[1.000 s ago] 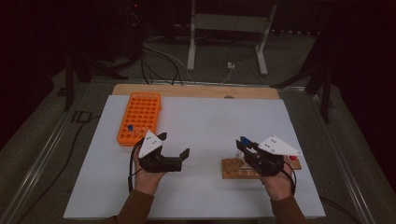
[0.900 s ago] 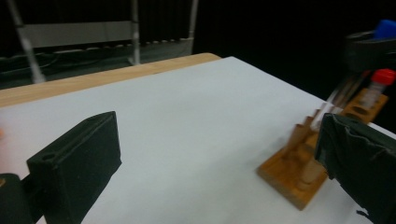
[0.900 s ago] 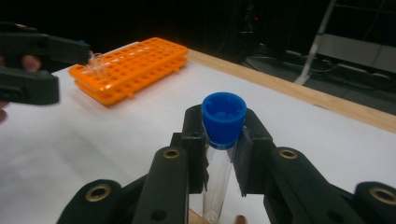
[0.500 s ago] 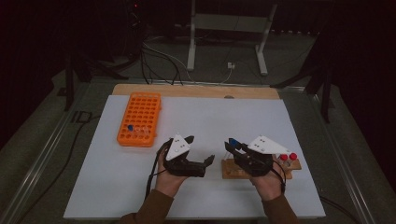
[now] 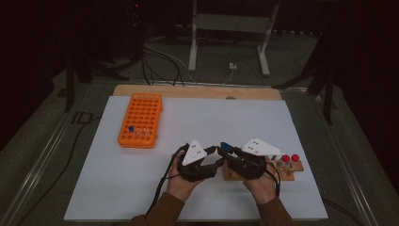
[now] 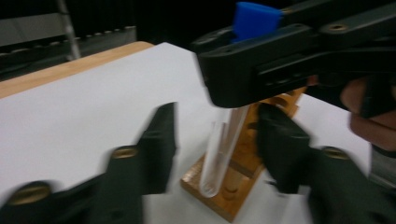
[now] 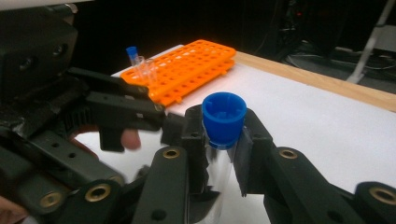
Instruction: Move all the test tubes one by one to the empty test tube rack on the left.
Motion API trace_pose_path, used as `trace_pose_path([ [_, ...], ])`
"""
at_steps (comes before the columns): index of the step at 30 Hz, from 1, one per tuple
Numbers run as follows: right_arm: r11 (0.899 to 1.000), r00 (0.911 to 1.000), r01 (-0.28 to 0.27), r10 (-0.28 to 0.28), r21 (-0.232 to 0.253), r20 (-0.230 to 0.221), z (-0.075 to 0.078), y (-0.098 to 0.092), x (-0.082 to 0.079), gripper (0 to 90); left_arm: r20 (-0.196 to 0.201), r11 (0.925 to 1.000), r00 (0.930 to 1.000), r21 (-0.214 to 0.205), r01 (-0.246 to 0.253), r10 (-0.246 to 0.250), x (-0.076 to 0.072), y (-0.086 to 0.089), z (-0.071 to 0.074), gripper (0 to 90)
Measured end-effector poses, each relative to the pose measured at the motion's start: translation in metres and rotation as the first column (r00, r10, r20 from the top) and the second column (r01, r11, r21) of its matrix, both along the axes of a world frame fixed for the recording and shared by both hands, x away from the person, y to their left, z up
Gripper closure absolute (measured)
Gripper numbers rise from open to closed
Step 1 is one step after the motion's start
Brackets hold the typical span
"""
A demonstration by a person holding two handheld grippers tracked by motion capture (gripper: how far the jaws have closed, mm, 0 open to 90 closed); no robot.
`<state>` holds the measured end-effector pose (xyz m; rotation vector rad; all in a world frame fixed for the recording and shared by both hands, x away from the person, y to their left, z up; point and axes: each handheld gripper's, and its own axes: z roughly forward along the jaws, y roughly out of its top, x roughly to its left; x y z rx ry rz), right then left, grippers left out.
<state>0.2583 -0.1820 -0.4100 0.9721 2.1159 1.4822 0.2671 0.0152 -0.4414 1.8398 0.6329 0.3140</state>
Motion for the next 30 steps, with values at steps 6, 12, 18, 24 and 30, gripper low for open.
trace_pose_path([
  [6,1.000,0.9999,-0.012,0.012,0.002,-0.005,-0.001,0.001,0.000,76.2,0.002,0.9995,0.9995,0.007,0.030,-0.030,-0.001,-0.001,-0.002,75.3],
  [12,0.999,0.9997,-0.024,0.024,0.026,-0.009,-0.001,-0.002,-0.001,59.4,0.012,0.9996,0.9997,0.019,0.019,-0.019,-0.002,0.000,-0.002,77.3],
  [18,0.999,0.9999,0.015,-0.015,0.048,-0.003,0.001,-0.011,-0.001,32.6,0.000,0.9989,0.9993,0.026,-0.038,0.038,0.001,0.009,-0.005,77.4],
  [24,0.998,0.9983,0.057,-0.057,0.019,0.004,-0.002,-0.021,-0.002,15.3,-0.007,0.9958,0.9963,0.035,-0.085,0.085,0.004,0.026,-0.006,77.4],
  [30,0.996,0.9957,0.093,-0.093,-0.003,0.007,-0.007,-0.033,-0.004,9.3,-0.008,0.9903,0.9907,0.030,-0.136,0.136,0.006,0.046,-0.005,77.3],
])
